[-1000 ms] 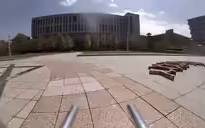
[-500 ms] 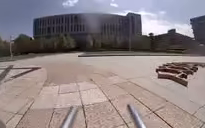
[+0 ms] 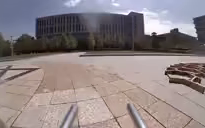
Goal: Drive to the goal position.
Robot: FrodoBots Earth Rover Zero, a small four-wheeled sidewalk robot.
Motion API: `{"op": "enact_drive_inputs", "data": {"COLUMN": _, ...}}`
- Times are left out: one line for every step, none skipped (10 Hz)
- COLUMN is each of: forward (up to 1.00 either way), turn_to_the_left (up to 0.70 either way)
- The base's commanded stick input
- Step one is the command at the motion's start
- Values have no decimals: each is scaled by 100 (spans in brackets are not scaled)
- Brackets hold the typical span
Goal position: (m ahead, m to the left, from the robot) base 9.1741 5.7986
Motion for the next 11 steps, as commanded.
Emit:
{"op": "enact_drive_inputs", "data": {"forward": 70, "turn_to_the_left": 0}}
{"op": "enact_drive_inputs", "data": {"forward": 70, "turn_to_the_left": 0}}
{"op": "enact_drive_inputs", "data": {"forward": 70, "turn_to_the_left": 0}}
{"op": "enact_drive_inputs", "data": {"forward": 70, "turn_to_the_left": 0}}
{"op": "enact_drive_inputs", "data": {"forward": 70, "turn_to_the_left": 0}}
{"op": "enact_drive_inputs", "data": {"forward": 70, "turn_to_the_left": 0}}
{"op": "enact_drive_inputs", "data": {"forward": 70, "turn_to_the_left": 0}}
{"op": "enact_drive_inputs", "data": {"forward": 70, "turn_to_the_left": 0}}
{"op": "enact_drive_inputs", "data": {"forward": 70, "turn_to_the_left": 0}}
{"op": "enact_drive_inputs", "data": {"forward": 70, "turn_to_the_left": 0}}
{"op": "enact_drive_inputs", "data": {"forward": 70, "turn_to_the_left": 0}}
